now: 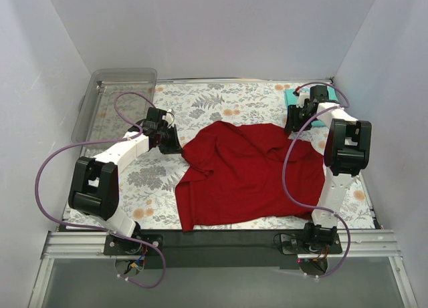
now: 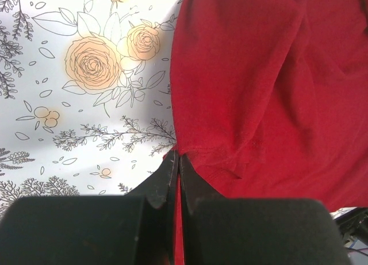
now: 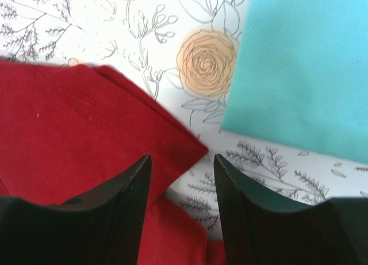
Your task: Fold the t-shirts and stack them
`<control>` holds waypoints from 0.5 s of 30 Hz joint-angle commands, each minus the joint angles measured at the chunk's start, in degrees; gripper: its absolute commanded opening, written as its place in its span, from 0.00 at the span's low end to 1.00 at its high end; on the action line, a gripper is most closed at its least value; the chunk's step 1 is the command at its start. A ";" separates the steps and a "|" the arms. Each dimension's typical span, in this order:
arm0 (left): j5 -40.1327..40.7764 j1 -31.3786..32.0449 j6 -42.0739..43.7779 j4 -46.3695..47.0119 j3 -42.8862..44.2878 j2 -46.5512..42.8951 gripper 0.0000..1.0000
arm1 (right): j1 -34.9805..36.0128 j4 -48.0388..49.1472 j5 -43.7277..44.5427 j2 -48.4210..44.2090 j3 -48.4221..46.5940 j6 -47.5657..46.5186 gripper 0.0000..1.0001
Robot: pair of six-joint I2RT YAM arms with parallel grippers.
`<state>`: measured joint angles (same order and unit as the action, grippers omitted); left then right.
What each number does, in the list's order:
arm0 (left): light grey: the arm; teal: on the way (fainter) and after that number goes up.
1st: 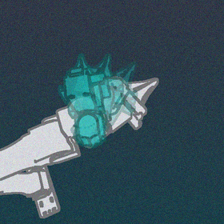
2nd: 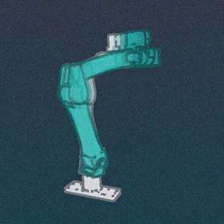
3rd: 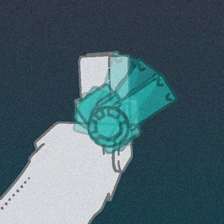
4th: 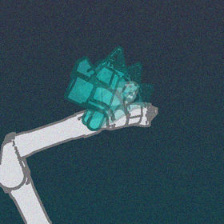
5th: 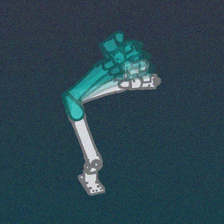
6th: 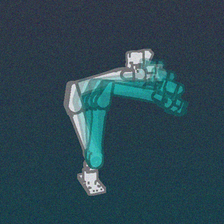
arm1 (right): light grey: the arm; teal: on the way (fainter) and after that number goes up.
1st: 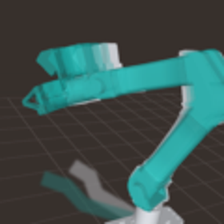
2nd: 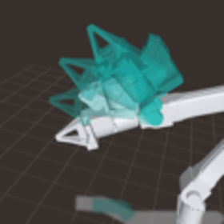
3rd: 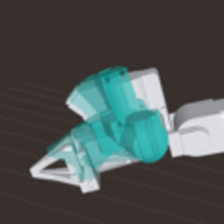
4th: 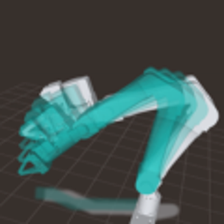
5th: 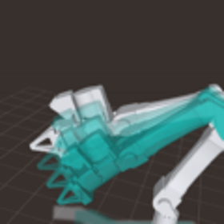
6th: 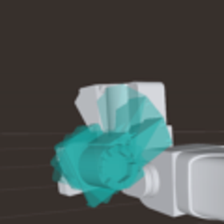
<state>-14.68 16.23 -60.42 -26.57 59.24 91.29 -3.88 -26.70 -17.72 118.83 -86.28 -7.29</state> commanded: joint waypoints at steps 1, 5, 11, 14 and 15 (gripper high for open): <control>-0.97 -0.32 0.04 0.99 -0.44 -2.25 0.00 | 0.19 0.42 0.22 1.84 -2.49 0.96 0.46; -0.79 -0.41 0.13 0.73 -0.01 -2.25 0.00 | 0.19 0.16 -0.21 2.64 -2.58 1.14 0.43; -0.62 -0.41 0.48 0.29 0.70 -2.08 0.00 | 0.36 -0.37 -0.65 1.50 -0.56 0.70 0.39; -0.70 -0.41 0.31 0.38 0.79 -2.08 0.00 | 1.07 -0.37 -0.13 0.71 1.20 -0.36 0.38; -0.70 -0.32 0.31 0.38 0.87 -2.08 0.00 | 1.24 -0.37 -0.21 0.53 1.46 -0.44 0.38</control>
<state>-14.68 16.23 -60.42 -26.55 59.20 91.29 -3.60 -26.11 -17.76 120.03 -86.76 -6.85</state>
